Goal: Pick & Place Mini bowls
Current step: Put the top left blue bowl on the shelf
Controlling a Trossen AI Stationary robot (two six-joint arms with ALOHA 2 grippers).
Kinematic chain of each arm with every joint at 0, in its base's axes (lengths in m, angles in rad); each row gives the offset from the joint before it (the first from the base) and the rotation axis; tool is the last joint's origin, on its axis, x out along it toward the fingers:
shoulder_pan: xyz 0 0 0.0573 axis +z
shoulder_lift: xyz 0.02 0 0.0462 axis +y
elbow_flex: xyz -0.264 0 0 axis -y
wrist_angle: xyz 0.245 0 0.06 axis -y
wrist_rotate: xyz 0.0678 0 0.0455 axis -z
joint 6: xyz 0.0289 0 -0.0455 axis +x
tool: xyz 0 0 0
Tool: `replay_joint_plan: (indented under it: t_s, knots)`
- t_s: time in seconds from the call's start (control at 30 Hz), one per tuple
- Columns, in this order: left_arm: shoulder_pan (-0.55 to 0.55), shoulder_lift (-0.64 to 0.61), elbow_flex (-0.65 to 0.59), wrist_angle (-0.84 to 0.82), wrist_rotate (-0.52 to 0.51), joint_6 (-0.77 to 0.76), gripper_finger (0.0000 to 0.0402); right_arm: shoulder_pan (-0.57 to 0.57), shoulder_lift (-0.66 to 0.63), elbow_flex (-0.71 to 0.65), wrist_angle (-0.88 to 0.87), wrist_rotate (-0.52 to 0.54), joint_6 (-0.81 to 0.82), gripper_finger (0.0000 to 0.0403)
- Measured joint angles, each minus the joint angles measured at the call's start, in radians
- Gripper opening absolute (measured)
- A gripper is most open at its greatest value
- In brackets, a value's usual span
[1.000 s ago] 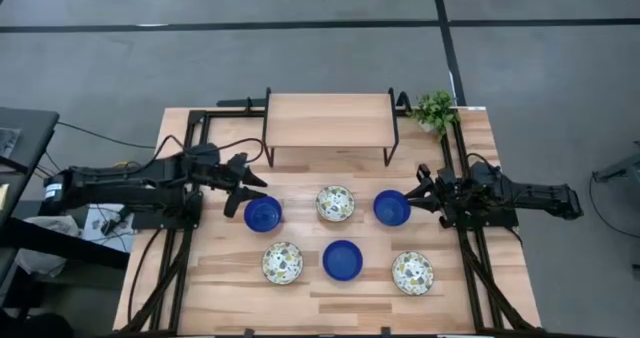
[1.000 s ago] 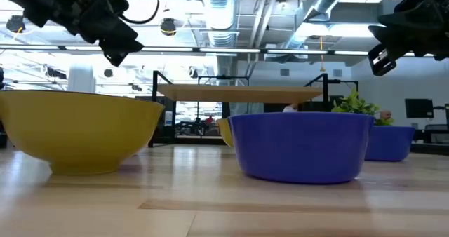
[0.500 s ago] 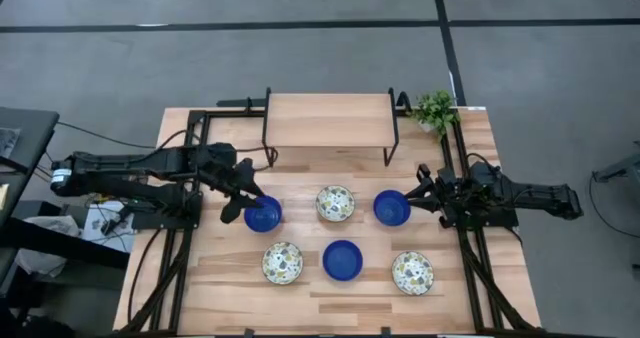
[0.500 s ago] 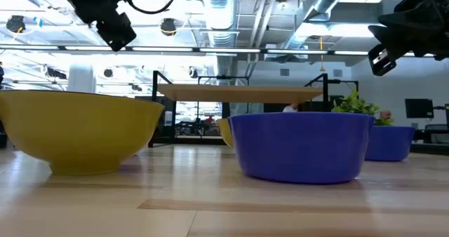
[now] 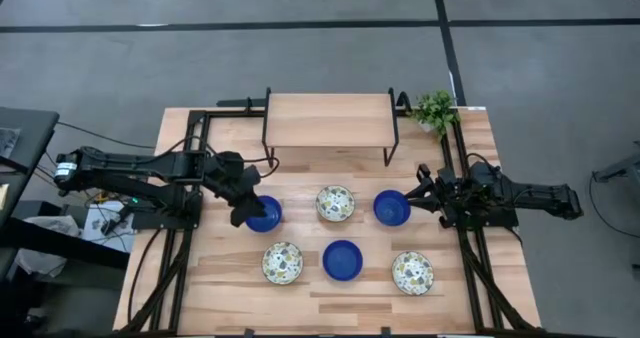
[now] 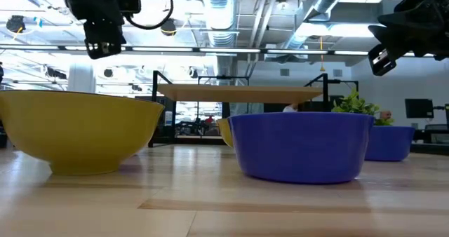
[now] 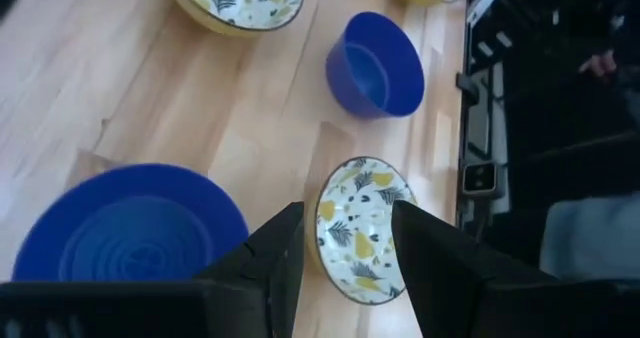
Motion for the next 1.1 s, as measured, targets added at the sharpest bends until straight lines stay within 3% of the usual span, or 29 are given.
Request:
replay_joint_plan:
  t_s: [0.33, 0.57, 0.83, 1.1]
  knots:
    - [-0.013, 0.0, 0.0, -0.06, 0.01, -0.137, 0.015, 0.0, 0.0, 0.0, 0.0, 0.0, 0.0, 0.0072]
    - [-0.088, 0.043, 0.0, -0.112, 0.006, -0.289, 0.0149, 0.0, 0.0, 0.0, 0.0, 0.0, 0.0, 0.0072]
    - [-0.13, 0.143, -0.001, -0.271, -0.111, -0.41, 0.0125, 0.0, 0.0, 0.0, 0.0, 0.0, 0.0, 0.0072]
    - [-0.127, 0.152, -0.001, -0.299, -0.21, -0.418, 0.0107, 0.0, 0.0, 0.0, 0.0, 0.026, -0.01, 0.0072]
